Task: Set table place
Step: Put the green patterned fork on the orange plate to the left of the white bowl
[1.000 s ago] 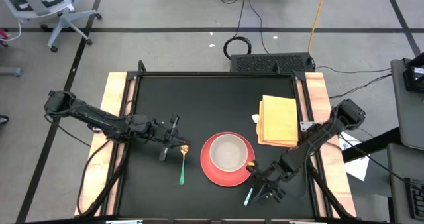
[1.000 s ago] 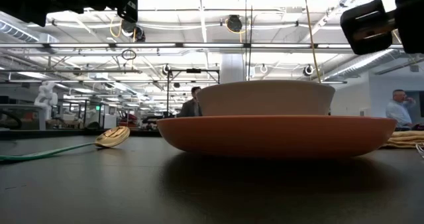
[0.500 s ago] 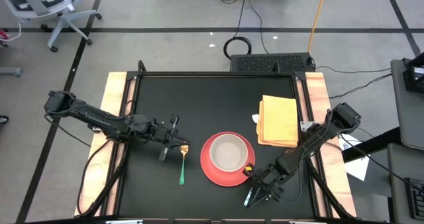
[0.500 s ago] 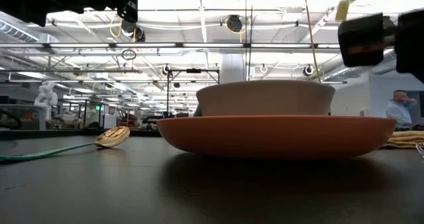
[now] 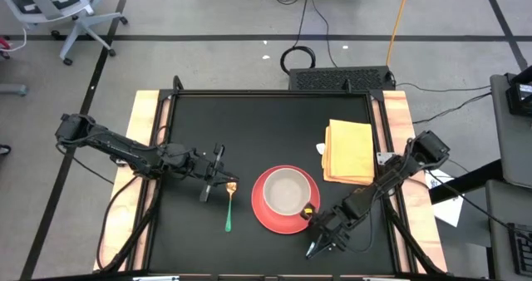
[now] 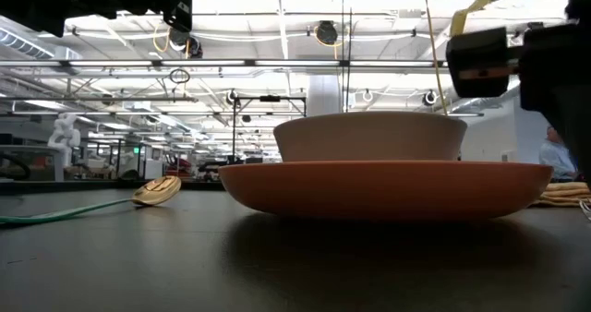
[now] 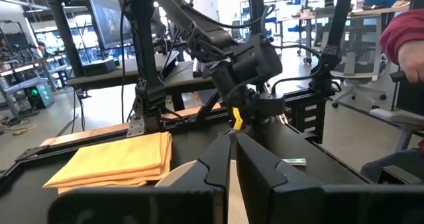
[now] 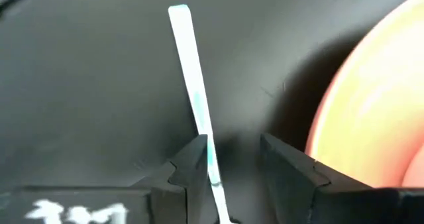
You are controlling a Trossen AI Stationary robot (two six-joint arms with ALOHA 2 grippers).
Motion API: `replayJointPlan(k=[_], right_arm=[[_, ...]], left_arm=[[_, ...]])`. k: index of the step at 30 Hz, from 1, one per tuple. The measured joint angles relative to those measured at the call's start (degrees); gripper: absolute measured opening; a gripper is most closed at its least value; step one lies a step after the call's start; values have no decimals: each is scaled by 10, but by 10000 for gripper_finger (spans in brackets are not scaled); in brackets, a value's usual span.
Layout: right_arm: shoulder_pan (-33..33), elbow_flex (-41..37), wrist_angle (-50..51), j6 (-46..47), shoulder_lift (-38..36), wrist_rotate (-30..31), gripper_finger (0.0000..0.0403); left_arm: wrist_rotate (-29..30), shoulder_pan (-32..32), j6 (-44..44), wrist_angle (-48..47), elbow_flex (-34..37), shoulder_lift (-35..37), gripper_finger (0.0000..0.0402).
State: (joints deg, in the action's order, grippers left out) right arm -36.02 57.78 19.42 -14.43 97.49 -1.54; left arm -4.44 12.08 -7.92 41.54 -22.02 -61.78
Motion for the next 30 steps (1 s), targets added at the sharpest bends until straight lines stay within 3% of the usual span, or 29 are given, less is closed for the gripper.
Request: replayJointPlan(k=[23,30], right_arm=[[0,0,11,1,27,-33,129],[2,1,14,1,36,-46,99]], left_arm=[[0,0,5,-11,0,0,31],[0,0,5,-11,0,0,31]])
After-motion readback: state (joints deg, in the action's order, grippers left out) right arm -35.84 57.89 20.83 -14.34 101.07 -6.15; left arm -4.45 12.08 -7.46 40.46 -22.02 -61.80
